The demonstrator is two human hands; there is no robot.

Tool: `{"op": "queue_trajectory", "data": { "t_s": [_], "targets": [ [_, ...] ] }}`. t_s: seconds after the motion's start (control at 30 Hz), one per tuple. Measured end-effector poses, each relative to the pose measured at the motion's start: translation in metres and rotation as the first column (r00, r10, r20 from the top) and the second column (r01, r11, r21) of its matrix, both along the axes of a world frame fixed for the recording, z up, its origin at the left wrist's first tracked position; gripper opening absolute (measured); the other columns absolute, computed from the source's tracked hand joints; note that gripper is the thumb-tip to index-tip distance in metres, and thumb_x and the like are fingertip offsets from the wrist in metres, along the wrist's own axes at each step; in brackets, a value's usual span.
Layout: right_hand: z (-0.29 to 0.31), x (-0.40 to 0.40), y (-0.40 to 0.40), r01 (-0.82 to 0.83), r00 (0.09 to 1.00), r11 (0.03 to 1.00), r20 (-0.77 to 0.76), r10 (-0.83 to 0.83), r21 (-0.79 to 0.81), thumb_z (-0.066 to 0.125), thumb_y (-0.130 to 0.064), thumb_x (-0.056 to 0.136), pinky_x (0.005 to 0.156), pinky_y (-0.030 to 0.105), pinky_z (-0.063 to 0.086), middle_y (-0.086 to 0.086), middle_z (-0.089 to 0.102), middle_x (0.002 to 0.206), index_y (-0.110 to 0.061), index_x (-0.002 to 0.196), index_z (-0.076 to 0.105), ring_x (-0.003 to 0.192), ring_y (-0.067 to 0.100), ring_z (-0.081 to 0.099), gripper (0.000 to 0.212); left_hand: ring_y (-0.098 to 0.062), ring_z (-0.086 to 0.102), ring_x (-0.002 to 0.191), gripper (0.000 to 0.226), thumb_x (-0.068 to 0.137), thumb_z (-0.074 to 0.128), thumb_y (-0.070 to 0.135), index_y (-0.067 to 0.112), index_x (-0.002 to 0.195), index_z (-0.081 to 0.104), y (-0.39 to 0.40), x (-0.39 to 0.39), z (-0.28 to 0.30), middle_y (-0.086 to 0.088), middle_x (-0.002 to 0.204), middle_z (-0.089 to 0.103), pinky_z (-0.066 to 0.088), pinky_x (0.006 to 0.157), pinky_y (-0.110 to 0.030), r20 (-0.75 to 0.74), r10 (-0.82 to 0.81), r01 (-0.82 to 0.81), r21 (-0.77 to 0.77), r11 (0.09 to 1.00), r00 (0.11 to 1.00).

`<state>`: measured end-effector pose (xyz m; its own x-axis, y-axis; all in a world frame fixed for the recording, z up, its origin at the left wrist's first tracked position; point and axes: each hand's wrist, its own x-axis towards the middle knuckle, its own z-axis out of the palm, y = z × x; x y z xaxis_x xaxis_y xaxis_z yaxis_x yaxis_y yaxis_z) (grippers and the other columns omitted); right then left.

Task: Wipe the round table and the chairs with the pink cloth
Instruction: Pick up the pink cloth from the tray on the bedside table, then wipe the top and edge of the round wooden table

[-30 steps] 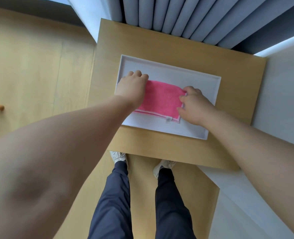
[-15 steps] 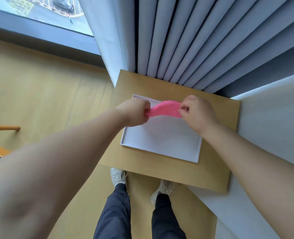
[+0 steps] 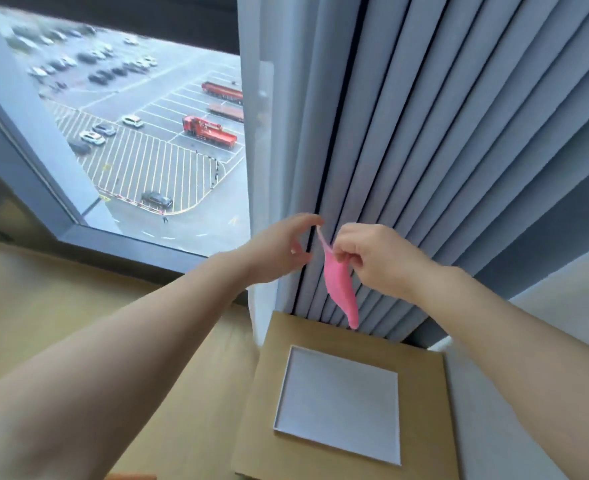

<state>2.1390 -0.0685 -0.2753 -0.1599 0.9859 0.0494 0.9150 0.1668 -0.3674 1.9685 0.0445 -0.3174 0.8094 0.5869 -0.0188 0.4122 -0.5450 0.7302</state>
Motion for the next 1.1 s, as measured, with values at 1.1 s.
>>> {"op": "queue_trajectory", "data": {
  "t_s": [1.1],
  "targets": [
    [0.159,-0.395,-0.139,-0.957,0.209,0.153,0.215,0.954,0.248,0.052,-0.03,0.095,0.066,0.033,0.051,-0.005,0.053,0.1,-0.024,0.116,0.048,0.079,0.016,0.056,0.023,-0.003,0.054,0.074,0.021,0.092,0.056,0.025,0.036,0.074,0.052,-0.412,-0.372,0.2,0.013,0.079,0.058,0.039,0.061,-0.025,-0.152,0.958,-0.883,0.374,0.283,0.243]
  ]
}}
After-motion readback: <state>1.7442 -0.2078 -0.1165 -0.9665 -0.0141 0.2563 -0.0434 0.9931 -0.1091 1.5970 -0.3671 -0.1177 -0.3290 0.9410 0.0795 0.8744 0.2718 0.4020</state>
